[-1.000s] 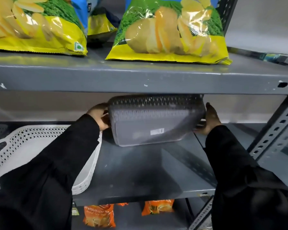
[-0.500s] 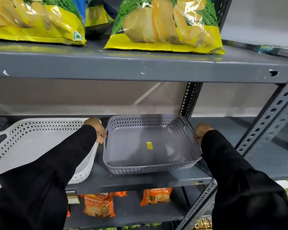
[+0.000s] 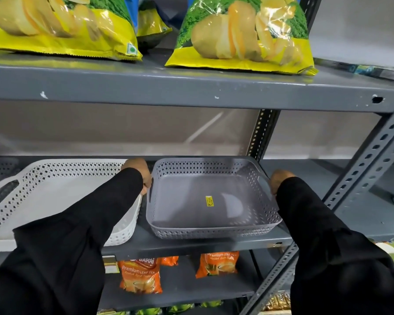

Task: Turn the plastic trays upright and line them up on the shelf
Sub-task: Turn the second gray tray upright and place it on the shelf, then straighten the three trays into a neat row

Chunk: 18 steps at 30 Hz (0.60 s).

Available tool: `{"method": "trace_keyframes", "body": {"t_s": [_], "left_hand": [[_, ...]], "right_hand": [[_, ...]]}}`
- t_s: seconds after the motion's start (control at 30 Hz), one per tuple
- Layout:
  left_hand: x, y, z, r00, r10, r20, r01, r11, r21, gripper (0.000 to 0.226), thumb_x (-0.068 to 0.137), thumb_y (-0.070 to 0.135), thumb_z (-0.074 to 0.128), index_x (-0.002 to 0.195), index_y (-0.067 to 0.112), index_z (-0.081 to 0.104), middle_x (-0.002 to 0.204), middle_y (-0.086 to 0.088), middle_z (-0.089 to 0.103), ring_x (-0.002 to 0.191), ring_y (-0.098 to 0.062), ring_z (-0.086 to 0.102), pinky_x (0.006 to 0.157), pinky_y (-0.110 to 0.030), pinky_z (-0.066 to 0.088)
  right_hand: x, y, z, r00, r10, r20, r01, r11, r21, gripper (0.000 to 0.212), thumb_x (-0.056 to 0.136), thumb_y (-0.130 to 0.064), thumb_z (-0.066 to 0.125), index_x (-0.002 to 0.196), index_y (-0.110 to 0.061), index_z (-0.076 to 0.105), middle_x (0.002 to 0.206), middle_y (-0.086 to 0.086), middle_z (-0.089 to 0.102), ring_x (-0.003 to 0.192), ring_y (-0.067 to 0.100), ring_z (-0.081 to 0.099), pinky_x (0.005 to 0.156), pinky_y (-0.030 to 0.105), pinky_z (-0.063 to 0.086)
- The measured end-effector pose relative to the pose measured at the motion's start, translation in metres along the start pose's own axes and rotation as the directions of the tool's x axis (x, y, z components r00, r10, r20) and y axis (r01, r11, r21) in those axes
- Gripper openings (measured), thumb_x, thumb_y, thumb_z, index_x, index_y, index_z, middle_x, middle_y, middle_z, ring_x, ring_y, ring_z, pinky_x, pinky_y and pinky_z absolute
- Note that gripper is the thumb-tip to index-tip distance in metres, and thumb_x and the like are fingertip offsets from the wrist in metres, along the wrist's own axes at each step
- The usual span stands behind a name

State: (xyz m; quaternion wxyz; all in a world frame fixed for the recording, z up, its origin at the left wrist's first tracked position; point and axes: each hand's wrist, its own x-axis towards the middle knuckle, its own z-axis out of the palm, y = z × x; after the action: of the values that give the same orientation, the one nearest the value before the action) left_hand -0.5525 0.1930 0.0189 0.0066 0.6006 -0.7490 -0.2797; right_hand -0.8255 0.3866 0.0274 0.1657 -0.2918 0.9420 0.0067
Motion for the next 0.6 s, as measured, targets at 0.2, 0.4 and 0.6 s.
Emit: {"method": "trace_keyframes", "body": {"t_s": [0.2,0.4,0.6], "left_hand": [[0.018,-0.042,-0.023,0.969,0.097,-0.229,-0.124,0.986,-0.108,0.030,0.087,0.027,0.056,0.074,0.002,0.065,0.069,-0.014,0.070,0.071,-0.031,0.068,0.067,-0.028,0.052],[0.033,-0.158,-0.080,0.869,-0.015,-0.495,0.145,0.964,0.225,0.035,0.091,0.013,0.046,0.120,0.001,0.062,0.126,-0.022,0.060,0.118,-0.039,0.056,0.100,-0.042,0.044],[0.040,-0.265,-0.121,0.938,-0.226,-0.262,0.293,0.921,0.258,0.051,0.099,0.019,0.040,0.147,0.003,0.032,0.152,-0.021,0.035,0.138,-0.038,0.037,0.108,-0.041,0.035]], "right_hand": [[-0.020,-0.044,0.017,0.966,0.099,-0.239,-0.082,0.993,0.081,0.040,0.093,-0.010,0.038,0.128,-0.003,0.054,0.136,0.020,0.052,0.128,0.034,0.047,0.107,0.042,0.035],[-0.082,-0.189,0.053,0.939,-0.282,-0.195,0.327,0.907,0.266,0.040,0.096,-0.028,0.043,0.115,0.004,0.058,0.128,0.026,0.057,0.121,0.037,0.053,0.096,0.035,0.043],[-0.116,-0.263,0.090,0.942,-0.335,-0.025,0.327,0.895,0.303,0.044,0.091,-0.031,0.056,0.122,0.000,0.054,0.134,0.018,0.055,0.124,0.031,0.051,0.097,0.031,0.042]]}}
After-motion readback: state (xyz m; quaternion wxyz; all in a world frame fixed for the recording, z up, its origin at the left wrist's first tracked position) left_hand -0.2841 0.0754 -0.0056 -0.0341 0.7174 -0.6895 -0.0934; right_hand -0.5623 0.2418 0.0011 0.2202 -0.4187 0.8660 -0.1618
